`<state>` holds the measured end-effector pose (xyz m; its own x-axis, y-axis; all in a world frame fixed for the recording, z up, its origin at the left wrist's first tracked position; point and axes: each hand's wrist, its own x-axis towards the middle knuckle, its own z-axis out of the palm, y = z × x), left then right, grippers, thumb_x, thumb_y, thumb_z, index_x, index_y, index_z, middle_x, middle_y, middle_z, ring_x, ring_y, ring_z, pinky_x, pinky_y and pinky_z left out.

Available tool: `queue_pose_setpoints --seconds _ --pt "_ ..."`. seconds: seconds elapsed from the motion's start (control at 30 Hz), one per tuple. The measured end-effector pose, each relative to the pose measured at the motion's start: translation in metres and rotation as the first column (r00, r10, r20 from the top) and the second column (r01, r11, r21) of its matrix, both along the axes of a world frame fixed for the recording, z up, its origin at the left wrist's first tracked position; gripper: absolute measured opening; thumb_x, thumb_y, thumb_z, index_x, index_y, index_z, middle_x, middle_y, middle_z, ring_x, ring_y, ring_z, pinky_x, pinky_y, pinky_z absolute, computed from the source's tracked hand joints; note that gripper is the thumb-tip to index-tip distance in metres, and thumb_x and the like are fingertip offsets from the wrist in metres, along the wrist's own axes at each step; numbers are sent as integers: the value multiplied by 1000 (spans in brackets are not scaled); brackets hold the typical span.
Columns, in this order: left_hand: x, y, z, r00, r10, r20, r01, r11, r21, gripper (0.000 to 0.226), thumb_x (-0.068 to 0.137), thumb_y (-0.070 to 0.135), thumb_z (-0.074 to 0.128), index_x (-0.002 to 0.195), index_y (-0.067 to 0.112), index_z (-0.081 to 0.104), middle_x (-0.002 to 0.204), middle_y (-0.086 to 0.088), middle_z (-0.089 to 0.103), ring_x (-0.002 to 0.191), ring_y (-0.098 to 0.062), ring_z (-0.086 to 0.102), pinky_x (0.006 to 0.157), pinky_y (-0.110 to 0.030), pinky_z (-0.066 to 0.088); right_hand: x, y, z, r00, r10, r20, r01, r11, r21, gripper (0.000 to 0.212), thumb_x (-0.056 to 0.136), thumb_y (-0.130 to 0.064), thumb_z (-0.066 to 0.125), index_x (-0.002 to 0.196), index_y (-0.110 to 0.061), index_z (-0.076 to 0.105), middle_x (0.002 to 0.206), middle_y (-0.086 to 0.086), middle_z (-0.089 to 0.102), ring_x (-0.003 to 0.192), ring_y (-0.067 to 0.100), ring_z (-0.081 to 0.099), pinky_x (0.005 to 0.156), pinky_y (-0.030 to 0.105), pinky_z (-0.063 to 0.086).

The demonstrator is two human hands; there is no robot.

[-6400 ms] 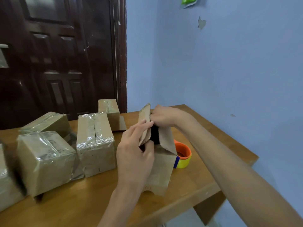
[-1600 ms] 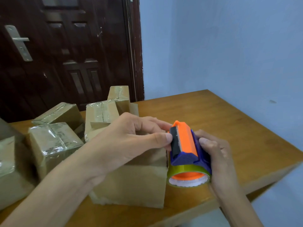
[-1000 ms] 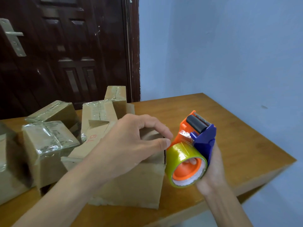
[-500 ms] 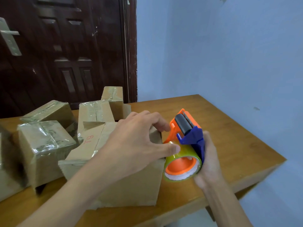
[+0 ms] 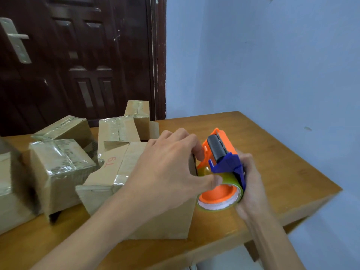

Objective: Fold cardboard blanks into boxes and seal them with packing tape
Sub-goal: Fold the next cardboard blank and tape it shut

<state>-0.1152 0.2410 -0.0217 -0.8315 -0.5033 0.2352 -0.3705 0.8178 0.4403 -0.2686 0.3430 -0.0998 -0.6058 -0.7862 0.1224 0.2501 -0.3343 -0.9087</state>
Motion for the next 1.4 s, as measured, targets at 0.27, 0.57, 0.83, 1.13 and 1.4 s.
queue_pose_setpoints --seconds 0.27,0.57,0.83,1.13,1.4 --pt "0 3 -8 999 13 -37 -17 992 -128 38 84 67 61 101 41 38 103 21 49 100 -9 46 84 -27 43 2 0 -3 999 -42 18 42 999 -13 34 71 -43 66 83 -14 78 83 10 70 77 22 68 75 35 57" --pt "2 1 -11 998 27 -64 -35 991 -127 25 80 61 44 82 37 51 99 19 53 95 -6 50 76 -27 46 3 0 -3 1000 -13 -29 11 999 -49 34 86 -29 49 74 -17 77 76 7 69 71 19 68 68 30 57" --pt "2 0 -15 975 68 -214 -63 998 32 27 86 46 48 69 30 62 96 19 63 89 -5 61 72 -39 57 1 -1 -4 994 -54 -95 50 998 -44 32 84 -37 56 88 -13 77 86 15 65 81 27 60 75 38 51" --pt "7 -5 -2 972 77 -223 -13 961 276 32 82 30 57 56 15 67 96 22 71 104 12 53 74 -2 38 0 -2 -1 989 -104 -101 98 993 -63 39 79 -39 59 85 0 63 83 19 49 84 37 42 80 49 36" --pt "2 -4 0 977 82 -198 -26 962 271 40 86 49 56 59 23 67 97 19 68 96 -2 61 80 -34 53 0 0 1 972 -138 -188 124 989 -83 57 84 -40 57 97 15 60 85 30 55 80 38 51 74 44 45"
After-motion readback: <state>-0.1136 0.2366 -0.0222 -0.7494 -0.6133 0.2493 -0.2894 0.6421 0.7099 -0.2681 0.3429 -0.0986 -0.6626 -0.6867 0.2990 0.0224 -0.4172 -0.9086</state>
